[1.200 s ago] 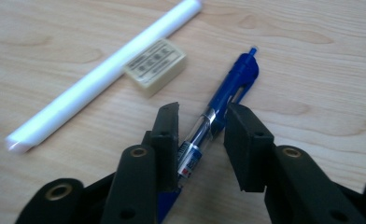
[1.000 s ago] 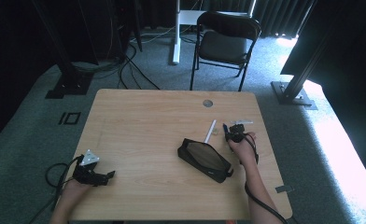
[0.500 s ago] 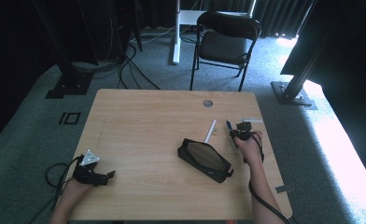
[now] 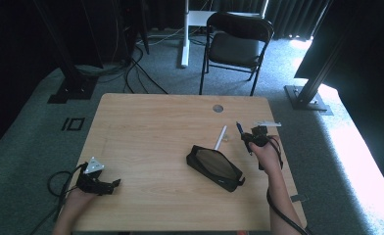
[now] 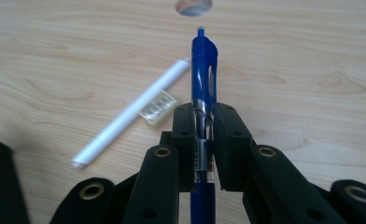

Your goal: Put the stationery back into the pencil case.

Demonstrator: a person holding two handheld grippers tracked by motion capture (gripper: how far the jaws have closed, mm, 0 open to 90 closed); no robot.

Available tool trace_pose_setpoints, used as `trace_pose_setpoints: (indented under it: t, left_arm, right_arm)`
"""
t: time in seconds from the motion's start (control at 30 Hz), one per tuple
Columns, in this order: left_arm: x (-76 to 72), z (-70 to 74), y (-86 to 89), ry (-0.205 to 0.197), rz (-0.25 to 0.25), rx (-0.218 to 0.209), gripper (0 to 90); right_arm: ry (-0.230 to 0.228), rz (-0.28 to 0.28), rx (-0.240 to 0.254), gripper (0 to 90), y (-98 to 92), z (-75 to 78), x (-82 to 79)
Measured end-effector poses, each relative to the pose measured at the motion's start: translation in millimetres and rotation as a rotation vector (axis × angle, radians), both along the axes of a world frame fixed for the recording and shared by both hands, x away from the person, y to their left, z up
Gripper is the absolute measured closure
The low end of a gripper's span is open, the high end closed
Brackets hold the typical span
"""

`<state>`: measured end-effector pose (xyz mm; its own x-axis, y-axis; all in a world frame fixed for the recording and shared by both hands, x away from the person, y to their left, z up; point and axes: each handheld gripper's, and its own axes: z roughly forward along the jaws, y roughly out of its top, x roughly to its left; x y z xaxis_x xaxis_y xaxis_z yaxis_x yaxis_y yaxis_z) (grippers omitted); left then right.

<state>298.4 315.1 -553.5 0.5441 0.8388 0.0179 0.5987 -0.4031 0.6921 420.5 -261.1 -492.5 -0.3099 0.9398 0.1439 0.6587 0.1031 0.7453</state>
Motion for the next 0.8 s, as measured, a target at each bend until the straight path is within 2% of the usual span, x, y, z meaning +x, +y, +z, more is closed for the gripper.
trace_pose_setpoints:
  t: [0.1,0.2,0.37,0.6,0.8]
  left_arm:
    - [0.0,0.1,0.0,0.001,0.0,0.001,2.2]
    - [0.0,0.0,0.0,0.0,0.0,0.0,2.1]
    - [0.0,0.0,0.0,0.0,0.0,0.001,2.2]
    - [0.0,0.0,0.0,0.0,0.0,0.0,2.2]
    - [0.0,0.0,0.0,0.001,0.0,0.001,2.1]
  right_arm:
    - [0.004,0.01,0.003,79.5,0.4,3.3,-1.9]
    - [-0.015,0.035,0.03,79.5,1.8,8.3,-5.7]
    - [-0.041,0.084,0.037,79.5,7.7,17.6,-12.6]
    - [-0.079,0.144,0.08,79.5,15.3,31.0,-22.5]
    - [-0.098,0.204,0.073,79.5,23.9,41.1,-32.3]
